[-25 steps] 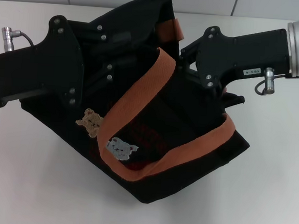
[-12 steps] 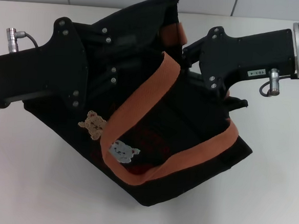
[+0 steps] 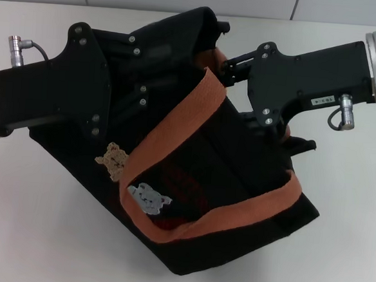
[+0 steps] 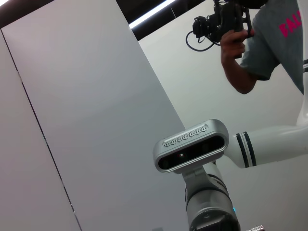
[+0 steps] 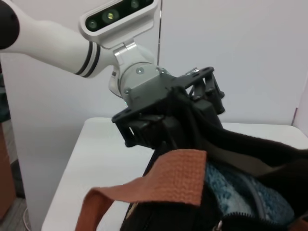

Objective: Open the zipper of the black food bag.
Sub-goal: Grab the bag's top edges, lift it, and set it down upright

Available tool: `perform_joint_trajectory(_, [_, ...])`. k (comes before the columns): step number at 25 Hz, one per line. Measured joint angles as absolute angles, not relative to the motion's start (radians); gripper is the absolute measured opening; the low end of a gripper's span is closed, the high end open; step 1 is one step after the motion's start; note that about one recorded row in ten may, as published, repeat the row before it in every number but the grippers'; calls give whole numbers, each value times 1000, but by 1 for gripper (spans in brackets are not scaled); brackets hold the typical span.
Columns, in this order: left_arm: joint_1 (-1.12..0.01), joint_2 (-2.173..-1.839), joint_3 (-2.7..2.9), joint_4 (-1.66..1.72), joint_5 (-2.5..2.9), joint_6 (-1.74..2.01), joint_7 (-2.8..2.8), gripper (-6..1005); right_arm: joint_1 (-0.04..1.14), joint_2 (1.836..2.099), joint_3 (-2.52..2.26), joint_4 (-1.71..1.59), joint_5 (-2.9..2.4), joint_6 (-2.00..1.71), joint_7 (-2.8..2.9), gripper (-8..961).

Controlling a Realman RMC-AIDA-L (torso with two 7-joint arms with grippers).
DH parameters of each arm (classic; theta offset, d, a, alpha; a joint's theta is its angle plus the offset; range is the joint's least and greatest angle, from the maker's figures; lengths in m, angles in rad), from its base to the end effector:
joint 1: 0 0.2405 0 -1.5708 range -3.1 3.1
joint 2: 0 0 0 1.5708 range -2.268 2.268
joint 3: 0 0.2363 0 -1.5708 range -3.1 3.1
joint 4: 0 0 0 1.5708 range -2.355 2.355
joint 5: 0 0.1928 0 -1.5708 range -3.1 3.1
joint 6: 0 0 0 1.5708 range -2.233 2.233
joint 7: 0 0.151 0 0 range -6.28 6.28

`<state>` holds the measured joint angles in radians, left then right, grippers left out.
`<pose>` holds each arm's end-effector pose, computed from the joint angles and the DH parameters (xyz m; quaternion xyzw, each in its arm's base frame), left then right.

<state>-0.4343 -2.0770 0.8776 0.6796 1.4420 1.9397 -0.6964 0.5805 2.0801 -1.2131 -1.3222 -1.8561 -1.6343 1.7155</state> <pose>-0.1747 0.2651 0.0418 -0.8535 0.1836 -0.4513 0.1847 0.0904 0.3071 0.0161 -0.9863 -0.0375 0.1579 0.0308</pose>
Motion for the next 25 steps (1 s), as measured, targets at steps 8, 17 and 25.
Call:
perform_joint_trajectory(8, [-434,-2077,881,683,1442,1938,-696,191,584,2082,-1256,-1329,-1882,-1578,1710,535])
perform_joint_trajectory(17, [-439,-2077,884,685,1442,1938,-696,190,595,2084,-1305,-1355,-1920,-1526,1713,281])
perform_joint_trajectory(25, [-442,-2077,884,684,1442,1938,-696,190,578,2087,-1306,-1387,-1919,-1522,1698,79])
